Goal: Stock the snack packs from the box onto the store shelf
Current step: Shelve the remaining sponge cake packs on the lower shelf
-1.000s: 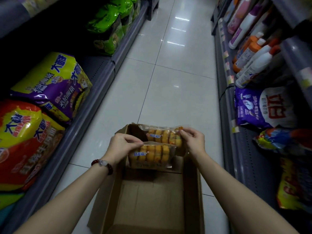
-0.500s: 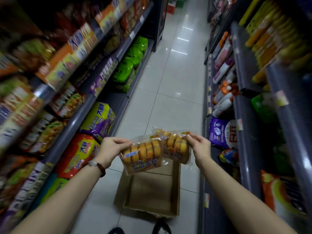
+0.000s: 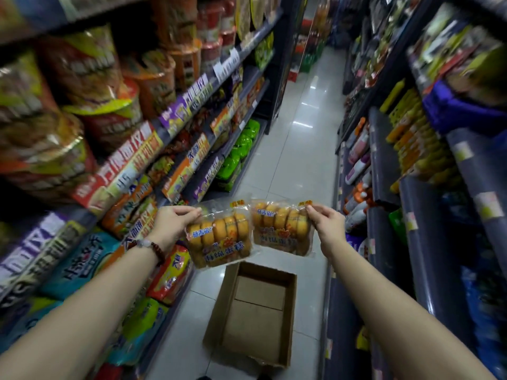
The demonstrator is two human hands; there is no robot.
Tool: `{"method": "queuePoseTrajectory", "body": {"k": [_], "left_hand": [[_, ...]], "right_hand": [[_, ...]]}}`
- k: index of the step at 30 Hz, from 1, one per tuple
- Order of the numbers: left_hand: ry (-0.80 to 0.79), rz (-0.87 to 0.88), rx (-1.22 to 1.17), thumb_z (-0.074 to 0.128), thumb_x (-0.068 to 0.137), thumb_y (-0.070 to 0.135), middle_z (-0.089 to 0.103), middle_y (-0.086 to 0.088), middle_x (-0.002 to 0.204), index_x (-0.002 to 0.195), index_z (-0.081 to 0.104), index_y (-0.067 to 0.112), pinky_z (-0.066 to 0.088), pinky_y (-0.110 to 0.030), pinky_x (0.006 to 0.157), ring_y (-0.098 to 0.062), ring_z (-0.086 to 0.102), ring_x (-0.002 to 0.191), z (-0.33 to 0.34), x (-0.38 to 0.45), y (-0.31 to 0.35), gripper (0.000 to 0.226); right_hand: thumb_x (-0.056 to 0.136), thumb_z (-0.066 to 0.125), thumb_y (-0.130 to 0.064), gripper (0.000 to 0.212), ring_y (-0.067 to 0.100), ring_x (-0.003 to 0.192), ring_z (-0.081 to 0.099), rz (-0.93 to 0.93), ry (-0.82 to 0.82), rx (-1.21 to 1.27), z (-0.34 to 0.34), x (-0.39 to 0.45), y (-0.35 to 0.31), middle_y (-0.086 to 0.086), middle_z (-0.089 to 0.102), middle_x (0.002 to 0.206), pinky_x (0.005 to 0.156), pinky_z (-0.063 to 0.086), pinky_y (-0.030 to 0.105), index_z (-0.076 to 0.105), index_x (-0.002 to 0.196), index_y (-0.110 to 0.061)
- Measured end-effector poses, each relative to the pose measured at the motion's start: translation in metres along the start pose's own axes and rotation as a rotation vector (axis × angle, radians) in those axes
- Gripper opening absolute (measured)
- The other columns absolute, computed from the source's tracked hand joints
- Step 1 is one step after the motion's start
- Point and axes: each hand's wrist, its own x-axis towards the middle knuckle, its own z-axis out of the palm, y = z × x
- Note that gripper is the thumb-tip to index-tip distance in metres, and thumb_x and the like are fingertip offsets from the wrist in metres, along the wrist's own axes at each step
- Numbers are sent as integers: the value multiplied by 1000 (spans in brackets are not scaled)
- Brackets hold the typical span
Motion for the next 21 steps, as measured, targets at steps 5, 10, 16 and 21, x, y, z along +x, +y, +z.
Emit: {"method": "queuePoseTrajectory", "body": {"k": [5,10,16,21], "left_hand": [[58,39,2,67,86,10,72,0,71,84,72,10,50,-16,46,-2,66,56,-31,-12,50,5],[128,91,-65,69,84,14,72,-7,73,76,72,13,47,-24,50,-20,66,68,-47,-27,90,8],[188,95,-157,70,83,12,70,-20,95,80,72,7,52,-36,69,-25,65,82,-54,-56,121,6],[243,101,-164,67,85,8,71,-11,87,85,71,10,49,-19,45,-6,67,58,-61,-93,132,4]], "right_hand": [[87,66,-11,3,23,92,64,-69,-5,41,-5,-9,-61,4,68,88,83,52,29,70,87,-12],[87,66,-7,23,17,74,62,-100,-64,80,-12,-9,-106,8,66,82,64,53,17,66,106,6],[88,65,-11,17,21,68,63,-121,-283,90,-7,-12,-147,12,67,80,53,52,22,67,99,2],[88,66,-15,14,27,76,67,-127,-442,115,18,-16,-172,13,70,87,74,56,39,67,98,-5]]}}
